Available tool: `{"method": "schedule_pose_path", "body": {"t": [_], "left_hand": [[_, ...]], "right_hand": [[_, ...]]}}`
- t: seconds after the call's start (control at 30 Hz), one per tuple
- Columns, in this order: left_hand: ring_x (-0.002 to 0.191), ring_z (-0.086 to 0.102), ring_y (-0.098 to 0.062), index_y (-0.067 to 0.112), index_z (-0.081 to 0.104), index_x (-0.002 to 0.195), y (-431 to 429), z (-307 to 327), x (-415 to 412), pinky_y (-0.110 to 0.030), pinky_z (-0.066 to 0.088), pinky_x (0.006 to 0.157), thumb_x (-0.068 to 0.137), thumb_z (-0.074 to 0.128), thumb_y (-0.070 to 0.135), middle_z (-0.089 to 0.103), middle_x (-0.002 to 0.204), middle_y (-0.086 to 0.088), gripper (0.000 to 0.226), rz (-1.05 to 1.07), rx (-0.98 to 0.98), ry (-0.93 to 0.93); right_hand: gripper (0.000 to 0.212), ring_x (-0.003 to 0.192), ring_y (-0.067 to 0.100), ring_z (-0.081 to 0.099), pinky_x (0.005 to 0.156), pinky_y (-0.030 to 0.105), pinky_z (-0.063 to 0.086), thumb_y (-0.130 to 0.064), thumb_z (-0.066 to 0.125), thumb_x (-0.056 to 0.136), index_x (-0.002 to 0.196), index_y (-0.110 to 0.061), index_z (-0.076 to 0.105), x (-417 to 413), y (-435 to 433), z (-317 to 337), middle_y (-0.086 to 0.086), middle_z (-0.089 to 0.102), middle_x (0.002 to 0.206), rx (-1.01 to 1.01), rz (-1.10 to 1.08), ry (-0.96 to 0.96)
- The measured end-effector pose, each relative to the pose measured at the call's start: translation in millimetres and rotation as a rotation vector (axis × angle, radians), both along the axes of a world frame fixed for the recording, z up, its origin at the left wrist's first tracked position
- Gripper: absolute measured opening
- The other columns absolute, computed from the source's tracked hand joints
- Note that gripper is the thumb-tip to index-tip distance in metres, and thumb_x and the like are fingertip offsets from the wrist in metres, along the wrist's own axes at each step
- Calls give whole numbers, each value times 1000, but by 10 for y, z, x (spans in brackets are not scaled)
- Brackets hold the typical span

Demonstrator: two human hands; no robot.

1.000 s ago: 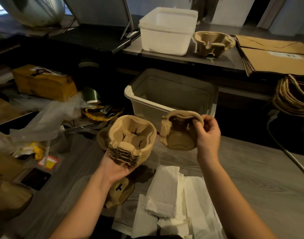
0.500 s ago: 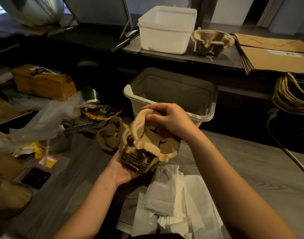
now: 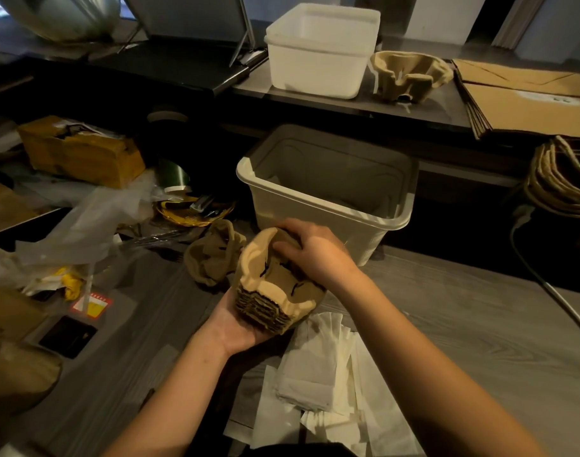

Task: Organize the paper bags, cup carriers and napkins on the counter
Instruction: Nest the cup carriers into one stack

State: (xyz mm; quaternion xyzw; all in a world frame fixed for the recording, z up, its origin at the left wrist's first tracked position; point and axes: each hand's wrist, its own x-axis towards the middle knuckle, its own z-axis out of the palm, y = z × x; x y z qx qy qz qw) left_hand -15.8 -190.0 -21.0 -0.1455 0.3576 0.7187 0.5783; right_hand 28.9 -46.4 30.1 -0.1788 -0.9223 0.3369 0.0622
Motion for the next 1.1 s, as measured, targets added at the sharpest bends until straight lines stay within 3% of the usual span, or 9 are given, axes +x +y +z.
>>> {"method": "schedule_pose_path", "body": {"t": [0.17, 0.33, 0.43, 0.53, 0.7, 0.83, 0.97, 1.0, 1.1], "left_hand": [[64, 69, -38, -2, 75, 68, -18, -38, -7, -48, 55, 49, 77, 47, 45, 70, 83, -23, 56, 23, -4, -26], [65, 69, -36, 2, 67, 92, -68, -93, -41, -46, 56, 49, 89, 40, 48, 71, 84, -21, 53, 48, -21, -61], [61, 69, -35, 2, 66, 91, -84, -122, -39, -43, 55, 44, 91, 37, 48, 70, 81, -21, 54, 62, -33, -48], [64, 69, -35, 1, 76, 73, -58, -119, -18, -44, 56, 47, 83, 43, 47, 71, 82, -21, 57, 55, 14, -28], [63, 69, -36, -1, 75, 66, -61, -124, -27, -47, 55, 50, 87, 42, 46, 71, 80, -22, 61, 43, -2, -34], [71, 69, -40, -2, 74, 82, -23, -147, -45, -55, 54, 55, 83, 47, 44, 70, 91, -24, 53, 52, 5, -61], [85, 69, -38, 0, 73, 96, -30, -243, -84, -49, 57, 68, 89, 37, 50, 69, 100, -24, 61, -11, 7, -39], [90, 68, -37, 0, 73, 97, -51, -256, -98, -48, 57, 73, 90, 35, 50, 68, 105, -23, 63, -45, 44, -46], [86, 68, -40, -1, 72, 97, -69, -326, -138, -49, 57, 65, 83, 43, 51, 67, 107, -24, 61, -52, -25, -88]], "right_hand": [[31, 108, 19, 56, 85, 37, 49, -41, 50, 94, 125, -36, 54, -10, -12, -25, -2, 61, 120, -38, 10, -34], [43, 100, 12, 55, 91, 30, 43, -46, 27, 100, 108, -26, 65, -46, 64, 2, -5, 61, 103, -492, -166, -12], [41, 99, 14, 56, 93, 34, 45, -42, 34, 100, 111, -17, 65, -75, 150, -38, -3, 64, 103, -378, -195, -10], [37, 108, 18, 56, 93, 36, 47, -44, 41, 97, 120, -22, 60, -124, 171, -6, 0, 64, 116, -255, -121, -64], [40, 114, 20, 54, 94, 33, 43, -45, 38, 98, 122, -22, 60, -260, 234, 42, 1, 62, 121, -279, -41, -111], [40, 120, 19, 50, 87, 26, 36, -45, 38, 98, 130, -26, 54, -379, 244, 111, -1, 57, 129, -216, 46, -208], [40, 120, 18, 48, 83, 25, 34, -44, 36, 99, 134, -29, 49, -600, 96, 298, 0, 53, 133, -90, 183, -252], [42, 120, 19, 47, 84, 26, 34, -43, 35, 100, 136, -27, 48, -660, 45, 322, 1, 52, 133, -54, 220, -280], [49, 127, 23, 43, 96, 32, 36, -47, 31, 100, 139, -22, 44, -843, -92, 273, 3, 47, 139, 62, 288, -391]]}}
